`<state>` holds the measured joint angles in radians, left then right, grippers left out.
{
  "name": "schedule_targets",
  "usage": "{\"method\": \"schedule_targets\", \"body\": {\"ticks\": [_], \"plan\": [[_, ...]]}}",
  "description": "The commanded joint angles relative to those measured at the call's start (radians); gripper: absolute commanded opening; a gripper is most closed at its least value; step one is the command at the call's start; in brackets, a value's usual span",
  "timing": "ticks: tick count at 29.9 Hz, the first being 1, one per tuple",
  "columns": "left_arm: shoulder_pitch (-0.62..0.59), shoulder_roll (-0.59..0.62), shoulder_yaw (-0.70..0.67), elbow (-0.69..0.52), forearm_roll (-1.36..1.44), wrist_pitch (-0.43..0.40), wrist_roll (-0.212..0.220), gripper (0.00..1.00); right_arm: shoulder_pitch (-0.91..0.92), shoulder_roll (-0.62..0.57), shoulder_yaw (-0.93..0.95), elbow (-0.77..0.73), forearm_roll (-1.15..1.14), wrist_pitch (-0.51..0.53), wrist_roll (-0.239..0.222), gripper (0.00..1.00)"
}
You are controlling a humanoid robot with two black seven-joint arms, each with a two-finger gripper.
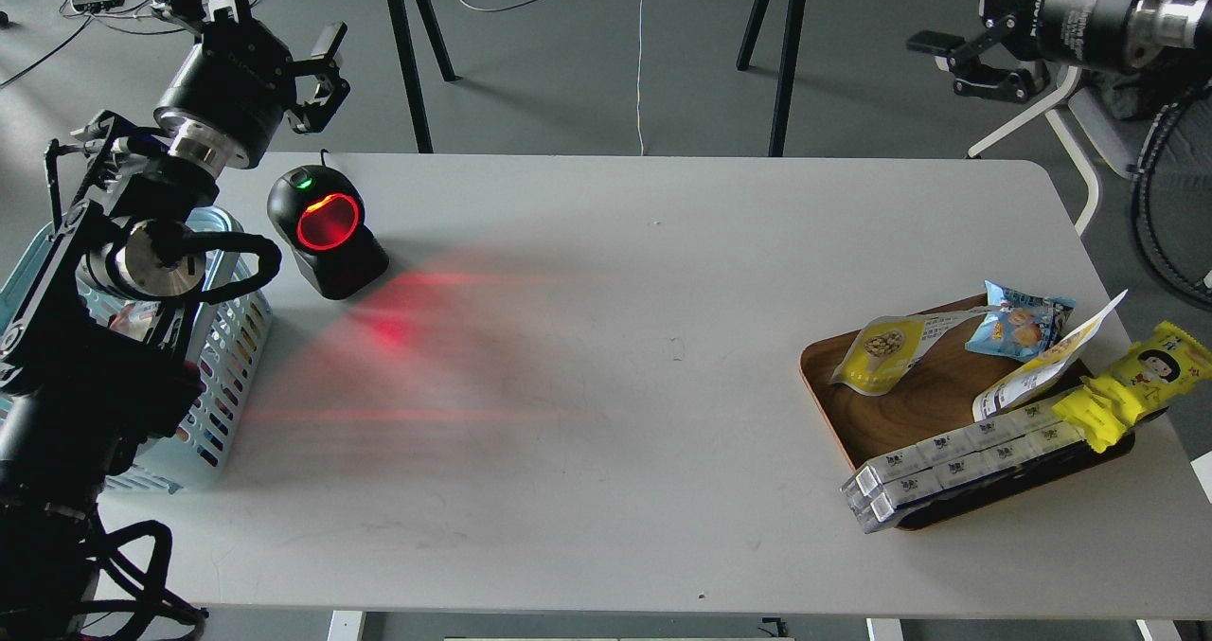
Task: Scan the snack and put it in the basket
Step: 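Raise the right gripper and move it above the wooden tray, then lower the right gripper onto the yellow snack packet in the tray and grasp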
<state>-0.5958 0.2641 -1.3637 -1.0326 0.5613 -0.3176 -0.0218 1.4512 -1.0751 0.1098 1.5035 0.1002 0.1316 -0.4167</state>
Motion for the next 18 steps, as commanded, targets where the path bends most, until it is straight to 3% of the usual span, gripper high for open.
{"method": "schedule_targets", "body": {"ticks": [1,7,18], "plan": [[0.008,0.001,0.0,0.0,0.0,0.0,-0.01,1.0,0.023,-0.143,-0.09,0.208,0.047,-0.118,-0.072,0.98],[0.014,0.02,-0.002,0.0,0.0,0.002,-0.012,1.0,0.011,-0.21,-0.18,0.23,0.053,-0.165,-0.072,0.98],[0.019,0.032,-0.002,0.0,0.0,0.005,-0.012,1.0,-0.135,-0.148,-0.183,0.23,0.046,-0.196,-0.072,0.98]]}}
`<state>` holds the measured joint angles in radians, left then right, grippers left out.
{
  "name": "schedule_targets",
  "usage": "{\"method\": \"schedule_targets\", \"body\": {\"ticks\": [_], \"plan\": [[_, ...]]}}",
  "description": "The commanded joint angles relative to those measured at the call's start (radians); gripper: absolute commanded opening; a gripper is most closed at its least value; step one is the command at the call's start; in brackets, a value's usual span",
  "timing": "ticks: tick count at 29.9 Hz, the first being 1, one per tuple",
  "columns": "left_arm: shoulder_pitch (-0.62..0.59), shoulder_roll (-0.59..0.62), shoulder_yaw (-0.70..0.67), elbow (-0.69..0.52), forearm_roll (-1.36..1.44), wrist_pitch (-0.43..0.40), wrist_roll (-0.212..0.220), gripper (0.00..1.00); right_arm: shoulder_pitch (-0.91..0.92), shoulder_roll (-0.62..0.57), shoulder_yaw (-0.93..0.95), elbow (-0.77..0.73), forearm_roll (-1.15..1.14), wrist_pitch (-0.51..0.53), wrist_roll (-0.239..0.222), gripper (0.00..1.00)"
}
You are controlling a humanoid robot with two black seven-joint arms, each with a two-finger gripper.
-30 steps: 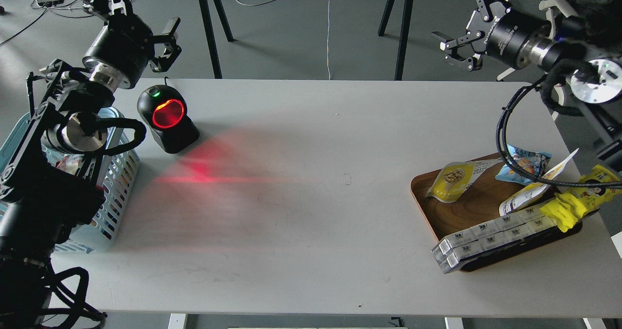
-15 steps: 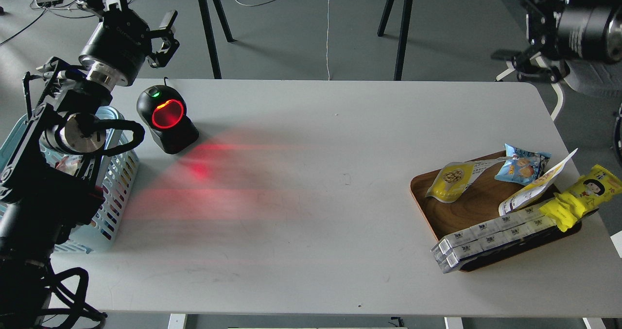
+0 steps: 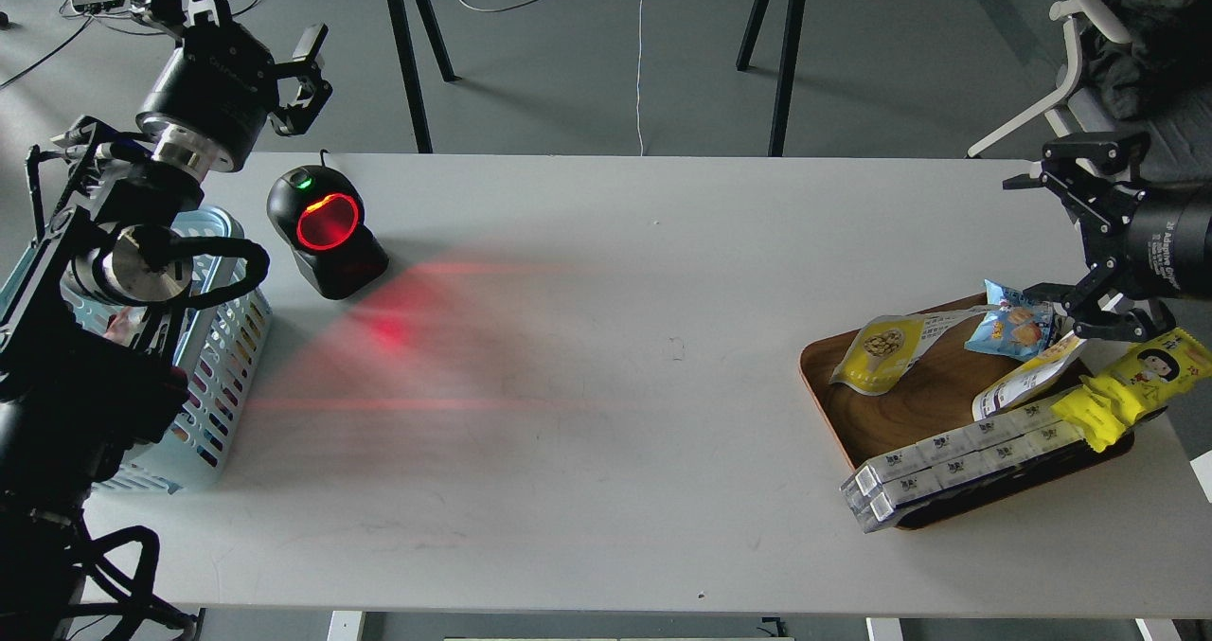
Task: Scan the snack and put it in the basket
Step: 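Lower the right gripper onto the yellow snack packet in the tray and grasp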
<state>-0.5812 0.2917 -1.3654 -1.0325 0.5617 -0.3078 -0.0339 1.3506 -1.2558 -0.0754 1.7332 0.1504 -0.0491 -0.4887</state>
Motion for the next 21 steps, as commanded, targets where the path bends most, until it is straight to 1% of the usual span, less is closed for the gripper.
{"method": "schedule_targets", "body": {"ticks": [1,5,9,12,15,19,21], "plan": [[0.009,0.004,0.0,-0.001,0.0,-0.005,0.0,1.0,-0.04,0.044,0.003,-0.001,-0.006,-0.024,0.0,0.98],[0.012,0.01,0.0,-0.001,0.0,-0.008,-0.001,1.0,-0.07,0.088,0.005,-0.006,-0.017,-0.046,0.0,0.95],[0.014,0.015,0.0,-0.004,0.0,-0.011,-0.021,1.0,-0.083,0.13,0.003,-0.023,-0.029,-0.063,0.0,0.92],[0.014,0.023,0.0,-0.006,0.0,-0.013,-0.024,1.0,-0.113,0.171,0.005,-0.041,-0.055,-0.07,0.0,0.85],[0.012,0.026,0.0,-0.006,0.0,-0.011,-0.024,1.0,-0.123,0.203,0.0,-0.064,-0.071,-0.1,0.0,0.75],[0.012,0.029,0.0,-0.006,0.0,-0.011,-0.024,1.0,-0.131,0.225,-0.006,-0.081,-0.106,-0.109,0.0,0.46],[0.012,0.03,0.0,-0.006,0.0,-0.011,-0.024,1.0,-0.148,0.23,-0.004,-0.081,-0.12,-0.109,0.0,0.28]]}}
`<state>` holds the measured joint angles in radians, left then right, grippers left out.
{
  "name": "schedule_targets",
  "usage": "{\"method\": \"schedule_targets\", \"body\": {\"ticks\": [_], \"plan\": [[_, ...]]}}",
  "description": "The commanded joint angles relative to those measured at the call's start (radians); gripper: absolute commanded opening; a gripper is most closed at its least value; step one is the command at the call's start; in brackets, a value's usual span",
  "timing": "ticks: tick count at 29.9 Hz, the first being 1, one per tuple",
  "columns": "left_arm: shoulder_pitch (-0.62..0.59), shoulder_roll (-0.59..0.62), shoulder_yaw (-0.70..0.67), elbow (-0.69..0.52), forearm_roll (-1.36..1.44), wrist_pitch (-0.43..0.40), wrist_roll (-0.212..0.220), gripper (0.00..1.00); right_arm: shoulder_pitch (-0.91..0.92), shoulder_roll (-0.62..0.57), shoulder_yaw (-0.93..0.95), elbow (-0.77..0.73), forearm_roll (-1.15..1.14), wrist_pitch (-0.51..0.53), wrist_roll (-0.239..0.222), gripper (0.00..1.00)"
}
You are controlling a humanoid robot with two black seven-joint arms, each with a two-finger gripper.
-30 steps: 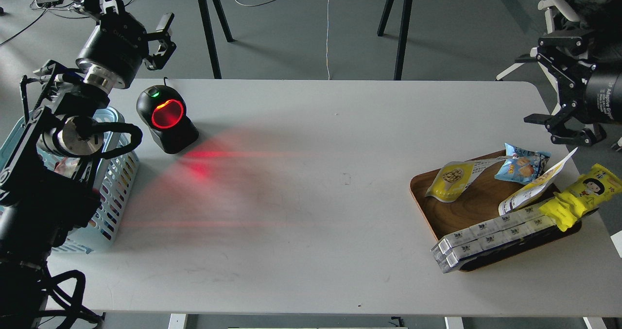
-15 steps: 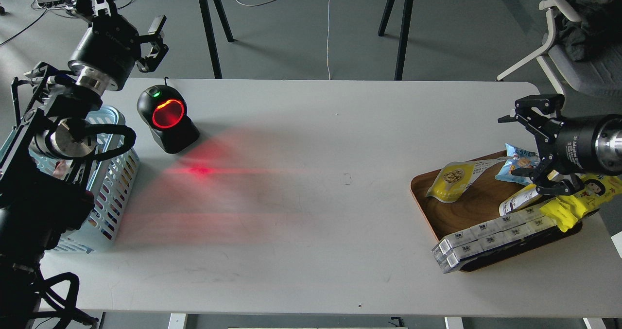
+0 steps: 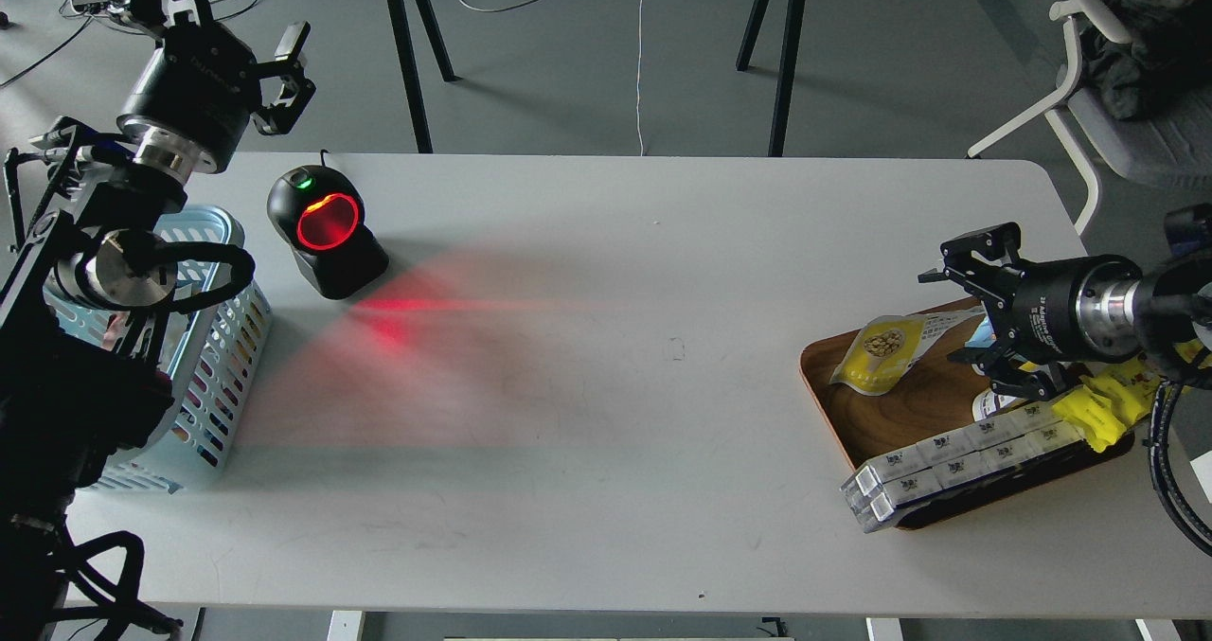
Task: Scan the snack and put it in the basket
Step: 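Lower the right gripper onto the yellow snack packet in the tray and grasp, then lift the yellow packet and carry it toward the scanner, setting it down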
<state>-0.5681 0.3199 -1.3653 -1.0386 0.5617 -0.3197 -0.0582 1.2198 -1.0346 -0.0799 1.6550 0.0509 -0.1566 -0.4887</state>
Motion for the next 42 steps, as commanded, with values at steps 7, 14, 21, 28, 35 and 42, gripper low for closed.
{"method": "schedule_targets", "body": {"ticks": [7,14,21,28,35,42], "plan": [[-0.001,0.002,0.0,0.0,0.001,0.007,0.0,1.0,-0.029,0.007,0.006,0.0,-0.034,-0.003,0.0,0.0],[-0.001,0.002,0.003,0.0,0.001,0.008,0.001,1.0,-0.029,0.008,0.02,0.0,-0.032,-0.003,0.0,0.0],[-0.001,0.005,0.003,0.0,0.001,0.01,0.004,1.0,-0.017,0.014,0.101,0.008,-0.013,-0.003,0.0,0.0],[-0.004,0.008,0.005,-0.003,0.0,0.011,0.008,1.0,0.066,0.07,0.206,-0.001,0.127,-0.03,0.0,0.0],[-0.006,0.022,0.006,-0.034,0.0,0.01,0.009,1.0,0.168,0.275,0.19,-0.164,0.132,-0.064,0.0,0.0],[-0.007,0.042,0.006,-0.034,0.001,0.01,0.006,1.0,0.161,0.582,0.189,-0.414,0.129,-0.069,0.0,0.0]]}}
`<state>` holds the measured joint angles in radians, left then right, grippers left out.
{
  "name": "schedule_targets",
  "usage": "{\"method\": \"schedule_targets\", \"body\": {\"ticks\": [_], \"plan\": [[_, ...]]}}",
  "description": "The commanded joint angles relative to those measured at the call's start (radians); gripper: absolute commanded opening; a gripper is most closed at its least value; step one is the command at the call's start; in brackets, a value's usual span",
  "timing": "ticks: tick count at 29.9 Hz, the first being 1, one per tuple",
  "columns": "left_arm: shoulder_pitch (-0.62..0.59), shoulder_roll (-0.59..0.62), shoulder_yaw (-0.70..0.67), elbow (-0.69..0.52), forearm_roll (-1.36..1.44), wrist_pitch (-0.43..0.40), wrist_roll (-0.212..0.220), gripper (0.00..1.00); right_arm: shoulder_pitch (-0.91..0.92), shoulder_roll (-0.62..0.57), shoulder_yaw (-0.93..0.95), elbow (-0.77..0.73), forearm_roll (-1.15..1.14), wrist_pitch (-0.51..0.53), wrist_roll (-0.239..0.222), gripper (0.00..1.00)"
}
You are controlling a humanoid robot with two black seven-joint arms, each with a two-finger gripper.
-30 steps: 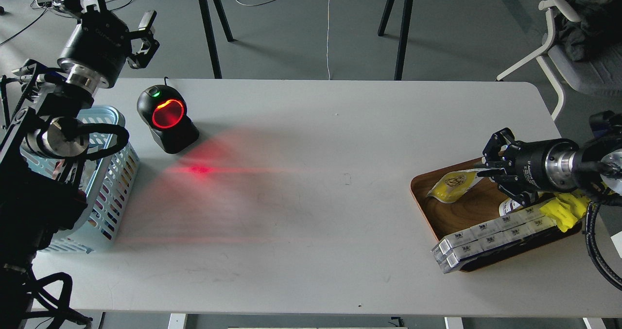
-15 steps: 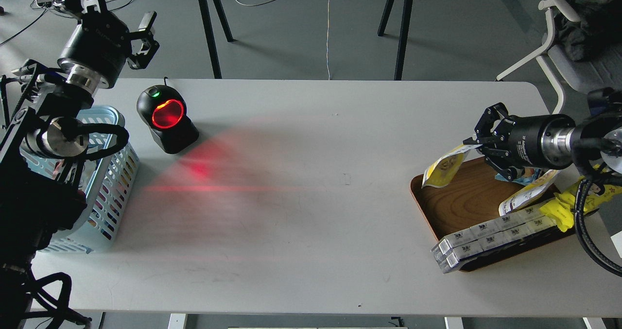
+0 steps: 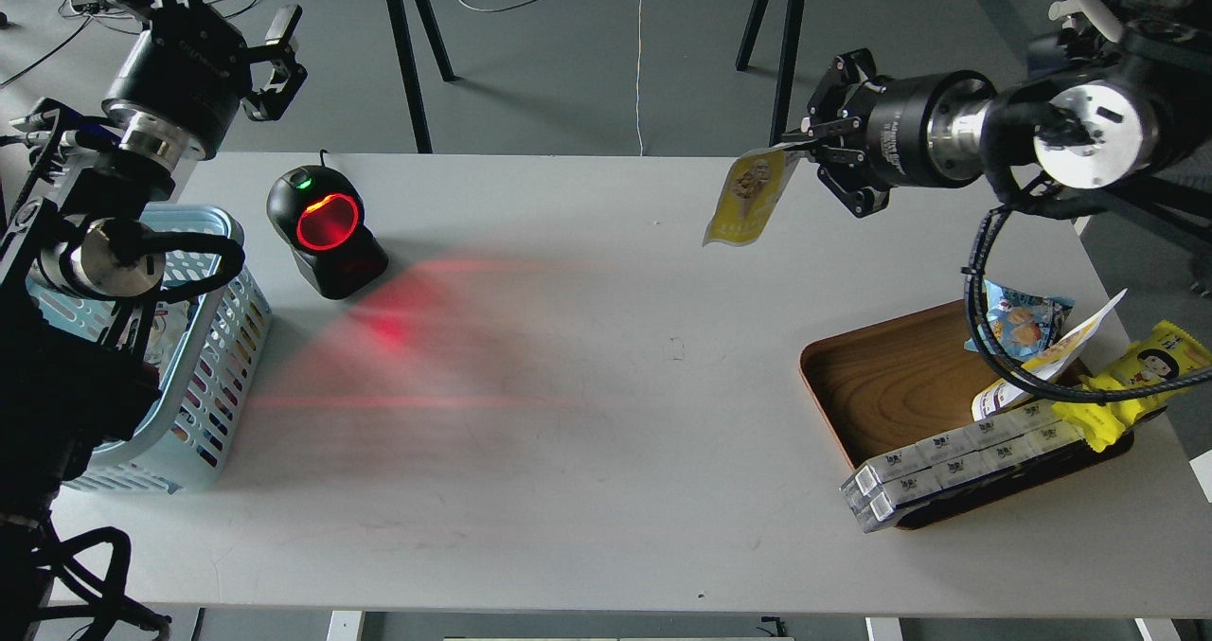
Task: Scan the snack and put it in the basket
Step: 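Lift the yellow packet and carry it toward the scanner, setting it down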
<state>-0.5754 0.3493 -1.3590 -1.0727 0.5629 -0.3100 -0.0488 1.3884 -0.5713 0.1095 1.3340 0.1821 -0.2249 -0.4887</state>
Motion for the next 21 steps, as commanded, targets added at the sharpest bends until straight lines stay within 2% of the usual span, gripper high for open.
{"method": "schedule_targets", "body": {"ticks": [1,11,21], "plan": [[0.0,0.013,0.0,0.0,0.0,0.0,-0.005,1.0,-0.012,0.166,0.001,-0.129,-0.004,-0.001,0.0,0.0],[-0.009,0.014,0.0,0.0,0.0,0.002,-0.005,1.0,-0.074,0.565,-0.001,-0.375,-0.051,0.002,0.0,0.0],[-0.011,0.014,-0.002,-0.001,-0.001,0.002,-0.005,1.0,-0.127,0.571,-0.002,-0.532,-0.115,0.007,0.0,0.0]]}}
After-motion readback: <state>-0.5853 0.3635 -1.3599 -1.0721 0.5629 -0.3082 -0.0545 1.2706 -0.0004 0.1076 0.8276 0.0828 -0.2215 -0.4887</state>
